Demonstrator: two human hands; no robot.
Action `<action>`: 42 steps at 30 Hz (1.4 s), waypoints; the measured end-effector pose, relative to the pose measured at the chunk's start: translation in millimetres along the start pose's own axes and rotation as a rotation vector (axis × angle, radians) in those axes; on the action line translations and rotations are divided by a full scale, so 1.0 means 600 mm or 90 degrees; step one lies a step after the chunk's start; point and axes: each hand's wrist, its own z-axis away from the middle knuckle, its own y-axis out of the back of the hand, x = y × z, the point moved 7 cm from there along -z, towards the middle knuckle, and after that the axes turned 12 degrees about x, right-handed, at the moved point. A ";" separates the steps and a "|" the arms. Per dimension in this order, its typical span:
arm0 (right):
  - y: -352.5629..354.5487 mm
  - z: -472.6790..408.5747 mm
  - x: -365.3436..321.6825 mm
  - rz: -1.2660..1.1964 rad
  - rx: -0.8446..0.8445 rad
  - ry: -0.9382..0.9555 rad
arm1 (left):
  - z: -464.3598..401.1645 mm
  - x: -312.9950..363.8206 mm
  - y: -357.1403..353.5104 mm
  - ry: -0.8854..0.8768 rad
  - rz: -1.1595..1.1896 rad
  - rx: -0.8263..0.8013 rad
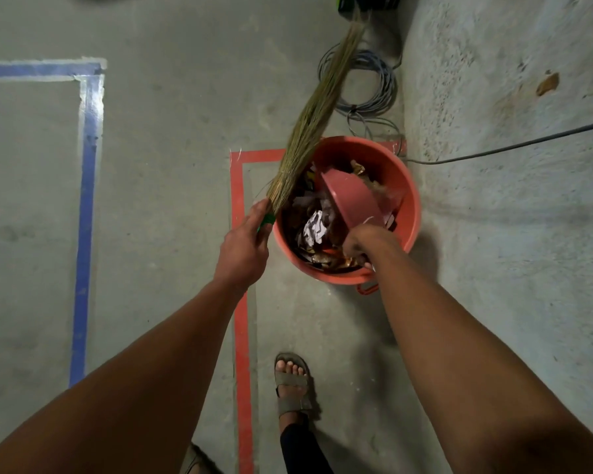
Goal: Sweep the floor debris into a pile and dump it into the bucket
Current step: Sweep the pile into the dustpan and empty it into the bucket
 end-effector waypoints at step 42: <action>-0.143 0.287 0.053 -0.552 0.221 -0.229 | 0.138 -0.021 0.248 -0.198 -0.123 -0.179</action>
